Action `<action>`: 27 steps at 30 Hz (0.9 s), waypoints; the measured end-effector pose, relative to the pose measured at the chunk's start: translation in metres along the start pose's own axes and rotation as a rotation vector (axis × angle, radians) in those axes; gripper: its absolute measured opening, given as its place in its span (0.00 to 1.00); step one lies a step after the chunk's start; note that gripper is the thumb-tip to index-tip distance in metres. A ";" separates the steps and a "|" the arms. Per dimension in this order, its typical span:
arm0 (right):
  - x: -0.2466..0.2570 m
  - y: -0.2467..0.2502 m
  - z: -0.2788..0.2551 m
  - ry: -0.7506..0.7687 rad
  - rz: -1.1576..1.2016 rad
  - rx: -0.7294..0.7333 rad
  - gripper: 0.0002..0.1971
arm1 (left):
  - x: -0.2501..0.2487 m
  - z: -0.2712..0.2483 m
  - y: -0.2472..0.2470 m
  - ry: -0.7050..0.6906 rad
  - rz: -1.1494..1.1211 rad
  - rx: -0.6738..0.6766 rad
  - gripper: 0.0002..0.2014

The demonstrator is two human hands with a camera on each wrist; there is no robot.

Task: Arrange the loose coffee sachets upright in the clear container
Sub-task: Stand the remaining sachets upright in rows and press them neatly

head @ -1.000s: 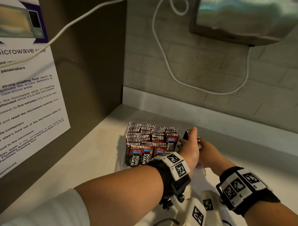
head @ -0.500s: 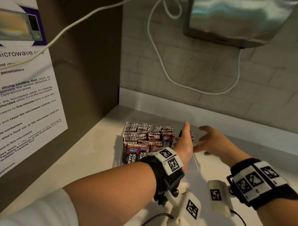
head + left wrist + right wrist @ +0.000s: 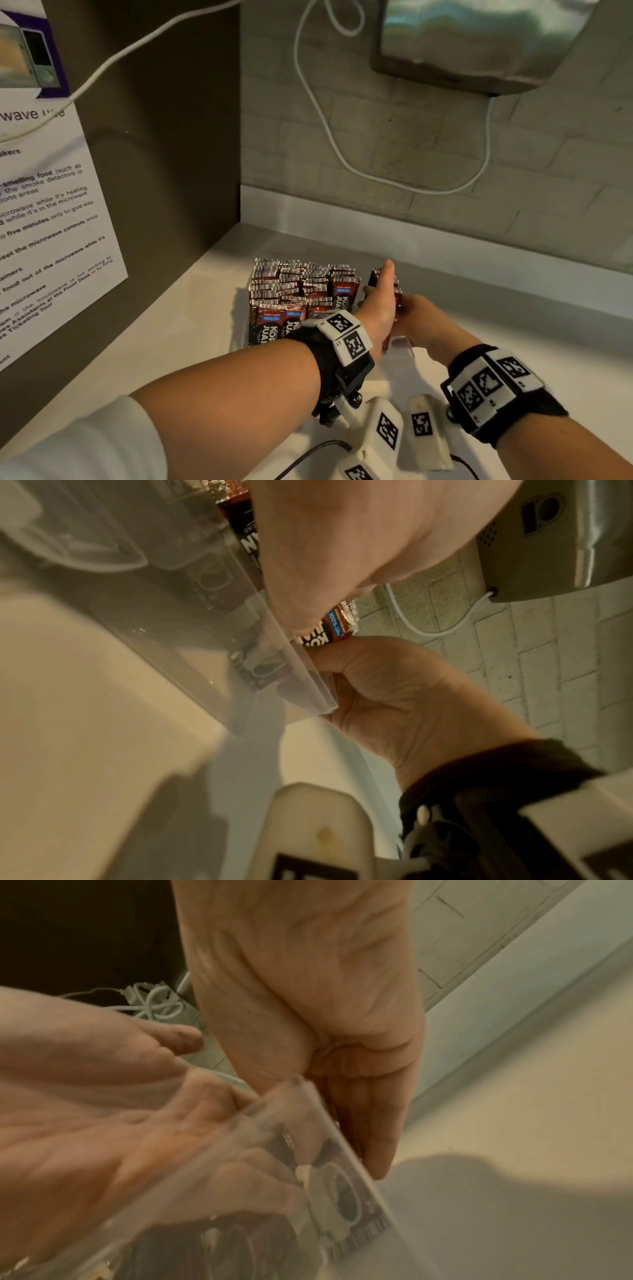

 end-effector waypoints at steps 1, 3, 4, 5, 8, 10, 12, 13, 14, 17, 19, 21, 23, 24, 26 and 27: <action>0.001 0.001 0.000 0.002 -0.001 -0.012 0.19 | -0.003 -0.007 0.001 -0.003 -0.015 0.016 0.75; 0.003 0.002 0.000 0.014 -0.014 -0.027 0.22 | -0.008 -0.018 0.003 -0.026 -0.045 0.029 0.73; 0.004 0.002 0.000 0.017 -0.021 -0.027 0.23 | -0.009 -0.020 0.004 -0.038 -0.050 0.029 0.70; 0.004 0.002 0.000 0.016 -0.024 -0.026 0.25 | -0.011 -0.022 0.004 -0.052 -0.054 0.025 0.68; 0.005 0.004 -0.001 0.009 -0.026 -0.014 0.29 | -0.013 -0.022 0.009 -0.070 -0.063 -0.017 0.69; 0.005 0.006 -0.001 0.002 -0.015 -0.012 0.32 | -0.015 -0.024 0.012 -0.069 -0.047 -0.026 0.67; 0.006 0.009 -0.001 -0.001 -0.002 -0.021 0.37 | -0.018 -0.032 0.013 -0.069 -0.028 -0.032 0.59; 0.006 0.012 -0.001 0.001 0.004 -0.027 0.40 | -0.020 -0.036 0.013 -0.067 -0.020 -0.031 0.56; 0.007 0.015 -0.002 0.002 0.007 -0.033 0.43 | -0.023 -0.042 0.014 -0.058 -0.014 -0.027 0.53; 0.019 0.032 -0.006 0.046 0.014 -0.113 0.47 | -0.031 -0.055 0.019 -0.062 0.008 -0.020 0.41; 0.034 0.050 -0.011 0.141 0.074 -0.234 0.38 | -0.038 -0.065 0.020 -0.084 0.056 0.030 0.41; 0.053 0.064 -0.016 0.273 0.133 -0.340 0.29 | -0.045 -0.078 0.025 -0.092 0.095 0.111 0.42; 0.071 0.068 -0.021 0.394 0.106 -0.395 0.26 | -0.062 -0.091 0.039 -0.179 0.125 0.139 0.20; 0.079 0.066 -0.022 0.440 0.066 -0.405 0.26 | -0.071 -0.094 0.049 -0.225 0.145 0.123 0.09; 0.093 0.055 -0.023 0.494 -0.036 -0.386 0.28 | -0.094 -0.104 0.075 -0.371 0.216 0.047 0.03; 0.099 0.046 -0.022 0.503 -0.091 -0.351 0.29 | -0.106 -0.108 0.089 -0.463 0.262 -0.021 0.03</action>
Point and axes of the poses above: each hand's wrist, its own z-axis towards the middle knuckle, its own y-axis out of the back of the hand, x = y × z, the point moved 7 cm from there along z, towards the middle knuckle, and after that the axes turned 8 degrees about -x, right-handed, at the moved point
